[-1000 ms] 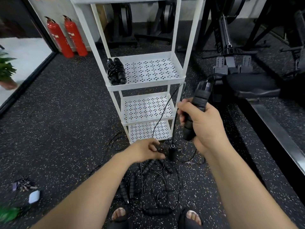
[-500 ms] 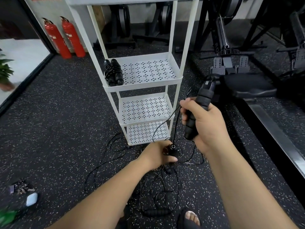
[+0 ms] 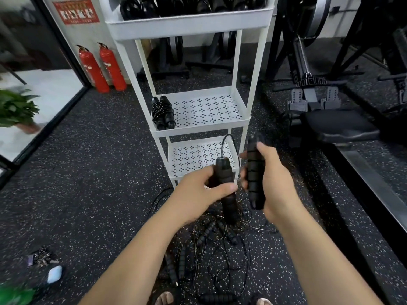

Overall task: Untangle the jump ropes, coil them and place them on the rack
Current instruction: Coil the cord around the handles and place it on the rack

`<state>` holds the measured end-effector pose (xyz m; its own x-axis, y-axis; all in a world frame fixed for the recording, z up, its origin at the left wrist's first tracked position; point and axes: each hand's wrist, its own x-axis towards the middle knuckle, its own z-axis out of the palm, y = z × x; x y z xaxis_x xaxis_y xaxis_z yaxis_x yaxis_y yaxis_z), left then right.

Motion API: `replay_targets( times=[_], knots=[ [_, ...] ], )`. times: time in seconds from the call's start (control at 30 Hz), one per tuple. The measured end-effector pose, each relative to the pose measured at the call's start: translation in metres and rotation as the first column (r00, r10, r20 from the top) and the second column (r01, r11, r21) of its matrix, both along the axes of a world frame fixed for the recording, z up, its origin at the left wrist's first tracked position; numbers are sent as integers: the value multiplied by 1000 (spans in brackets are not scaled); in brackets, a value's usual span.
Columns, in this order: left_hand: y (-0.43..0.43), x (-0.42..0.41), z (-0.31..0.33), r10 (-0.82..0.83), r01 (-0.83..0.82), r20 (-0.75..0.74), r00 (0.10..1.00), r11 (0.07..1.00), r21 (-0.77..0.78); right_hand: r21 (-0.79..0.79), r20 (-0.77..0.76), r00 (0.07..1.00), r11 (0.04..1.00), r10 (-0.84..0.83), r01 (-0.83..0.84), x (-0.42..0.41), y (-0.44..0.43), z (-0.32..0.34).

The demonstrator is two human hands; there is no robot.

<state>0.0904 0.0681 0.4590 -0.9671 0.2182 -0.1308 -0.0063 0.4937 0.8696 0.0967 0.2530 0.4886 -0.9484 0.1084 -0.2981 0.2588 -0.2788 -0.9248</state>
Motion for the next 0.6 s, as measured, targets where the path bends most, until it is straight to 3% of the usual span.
replay_targets(
  times=[0.23,0.37,0.6],
  knots=[
    [-9,1,29,111,-111,15,994,964,243,195,-116,985,975,128,-104,10,-30,-2],
    [-8,7,22,118,-125,40,992,944,304,150,-127,988,986,88,-69,12,-36,1],
    [-12,3,26,105,-108,26,994,955,277,109,-112,992,993,64,-52,11,-38,3]
  ],
)
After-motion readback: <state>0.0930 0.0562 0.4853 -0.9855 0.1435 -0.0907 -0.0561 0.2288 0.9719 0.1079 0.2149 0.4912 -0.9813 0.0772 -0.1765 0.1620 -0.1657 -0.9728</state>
